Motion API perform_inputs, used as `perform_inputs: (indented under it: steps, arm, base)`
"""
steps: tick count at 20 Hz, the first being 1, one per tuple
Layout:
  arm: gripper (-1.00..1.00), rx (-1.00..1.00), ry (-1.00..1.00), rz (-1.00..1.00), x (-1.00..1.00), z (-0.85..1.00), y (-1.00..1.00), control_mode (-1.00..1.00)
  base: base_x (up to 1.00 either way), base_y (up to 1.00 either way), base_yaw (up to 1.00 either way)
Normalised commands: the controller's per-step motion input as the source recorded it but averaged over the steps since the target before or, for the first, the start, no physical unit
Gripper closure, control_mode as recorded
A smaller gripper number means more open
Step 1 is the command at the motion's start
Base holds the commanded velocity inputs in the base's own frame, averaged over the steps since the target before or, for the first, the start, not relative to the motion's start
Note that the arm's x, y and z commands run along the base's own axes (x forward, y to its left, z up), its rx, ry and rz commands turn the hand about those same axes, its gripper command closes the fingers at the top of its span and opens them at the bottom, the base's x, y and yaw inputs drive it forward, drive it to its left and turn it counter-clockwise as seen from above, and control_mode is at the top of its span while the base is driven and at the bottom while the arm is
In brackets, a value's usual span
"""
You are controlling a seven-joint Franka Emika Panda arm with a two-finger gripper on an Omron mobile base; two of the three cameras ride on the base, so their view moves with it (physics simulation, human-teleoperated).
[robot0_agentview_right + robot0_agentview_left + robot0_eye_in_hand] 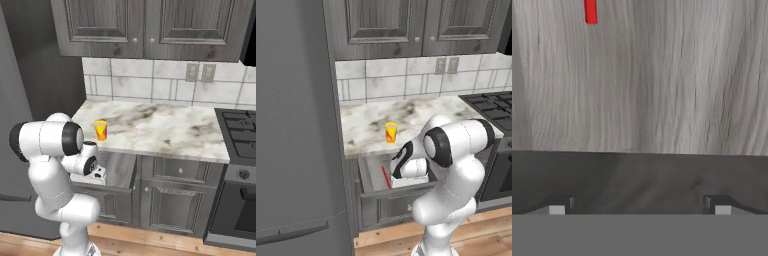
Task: Pick up the straw from the right drawer and put it inside the smoothie cup.
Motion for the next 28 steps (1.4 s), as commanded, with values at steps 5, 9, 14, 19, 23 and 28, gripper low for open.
perform_inputs:
  steps: [5, 9, 14, 19, 23, 28]
  arm:
    - [-1.0, 0.0, 0.0, 0.0, -1.0, -0.13, 0.0, -1.0]
    - [-1.0, 0.0, 0.0, 0.0, -0.89, 0.01, 0.0, -1.0]
    - [-1.0, 0.0, 0.0, 0.0, -0.22, 0.27, 0.0, -1.0]
    - [-1.0, 0.0, 0.0, 0.0, 0.09, 0.28, 0.0, -1.0]
    - [-1.0, 0.0, 0.0, 0.0, 0.26, 0.1, 0.0, -1.0]
    - [-1.0, 0.0, 0.0, 0.0, 0.29, 0.0, 0.02, -1.0]
  base:
    - [0.0, 0.0, 0.0]
    - [0.0, 0.0, 0.0]
    - [0.0, 0.0, 0.0]
    - [0.0, 0.0, 0.0]
    - [0.0, 0.0, 0.0]
    - [0.0, 0.0, 0.0]
